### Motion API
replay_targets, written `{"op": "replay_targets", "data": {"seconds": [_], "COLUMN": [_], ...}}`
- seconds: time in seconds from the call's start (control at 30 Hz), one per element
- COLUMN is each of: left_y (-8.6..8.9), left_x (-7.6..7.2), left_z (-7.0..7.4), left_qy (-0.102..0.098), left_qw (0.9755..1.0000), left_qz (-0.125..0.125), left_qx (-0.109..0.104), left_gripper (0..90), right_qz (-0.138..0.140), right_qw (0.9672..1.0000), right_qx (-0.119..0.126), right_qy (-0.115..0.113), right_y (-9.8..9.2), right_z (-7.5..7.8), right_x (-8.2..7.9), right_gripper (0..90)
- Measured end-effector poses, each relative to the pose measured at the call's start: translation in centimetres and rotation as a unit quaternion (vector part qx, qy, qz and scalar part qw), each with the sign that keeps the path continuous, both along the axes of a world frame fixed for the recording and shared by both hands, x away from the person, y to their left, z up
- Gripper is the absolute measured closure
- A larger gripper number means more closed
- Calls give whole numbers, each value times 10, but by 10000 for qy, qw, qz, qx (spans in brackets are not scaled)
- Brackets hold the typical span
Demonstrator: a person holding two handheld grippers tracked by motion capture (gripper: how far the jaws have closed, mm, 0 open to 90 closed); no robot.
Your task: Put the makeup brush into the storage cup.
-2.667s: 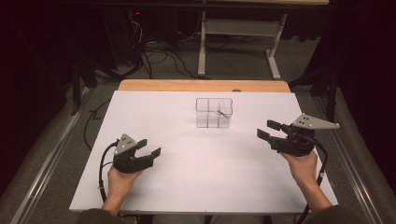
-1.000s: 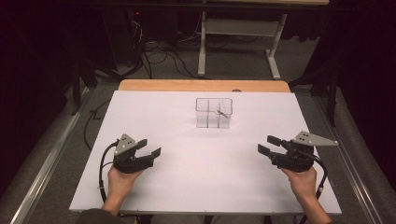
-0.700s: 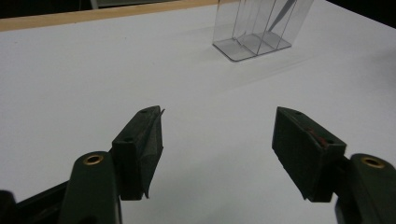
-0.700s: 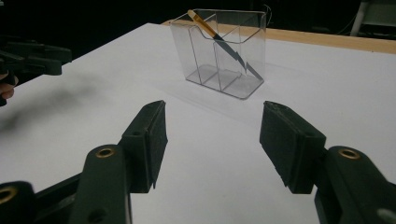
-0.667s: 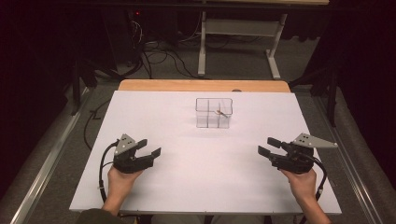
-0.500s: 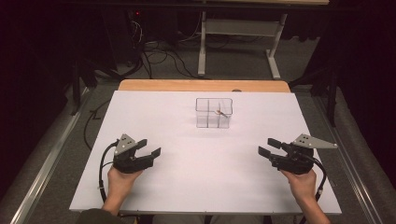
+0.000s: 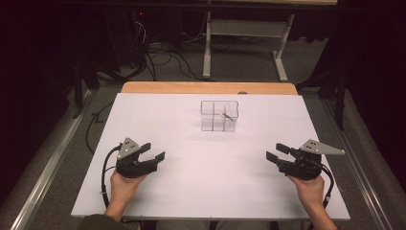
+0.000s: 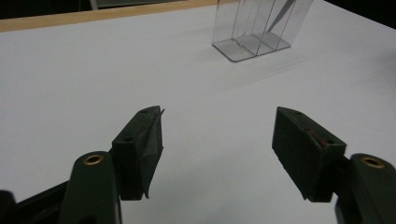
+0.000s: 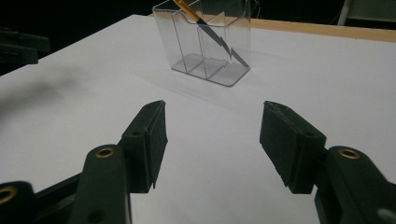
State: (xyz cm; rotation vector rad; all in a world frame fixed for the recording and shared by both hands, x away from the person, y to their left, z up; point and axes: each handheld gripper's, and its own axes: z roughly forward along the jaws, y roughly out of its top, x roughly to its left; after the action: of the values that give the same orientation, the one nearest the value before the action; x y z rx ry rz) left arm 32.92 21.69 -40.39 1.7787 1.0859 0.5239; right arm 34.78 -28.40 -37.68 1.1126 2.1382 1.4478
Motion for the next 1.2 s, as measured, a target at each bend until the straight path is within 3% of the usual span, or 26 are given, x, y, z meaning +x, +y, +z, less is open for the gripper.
{"op": "replay_targets", "data": {"seconds": [0.3, 0.67, 1.2], "left_y": [0, -1, -1], "left_x": [-1, -1, -1], "left_z": [0, 0, 0], "left_qy": [-11, -13, -19], "left_qw": [10000, 10000, 10000], "left_qz": [3, -2, -14], "left_qx": [11, 21, 27], "left_gripper": [339, 339, 338], "right_qz": [-40, -169, -309], "right_qw": [10000, 9991, 9990], "right_qx": [-7, -337, -303], "right_qy": [24, -168, -124], "right_y": [0, -1, -8], "right_z": [-6, -11, -17], "right_x": [2, 2, 1], "right_gripper": [433, 423, 420]}}
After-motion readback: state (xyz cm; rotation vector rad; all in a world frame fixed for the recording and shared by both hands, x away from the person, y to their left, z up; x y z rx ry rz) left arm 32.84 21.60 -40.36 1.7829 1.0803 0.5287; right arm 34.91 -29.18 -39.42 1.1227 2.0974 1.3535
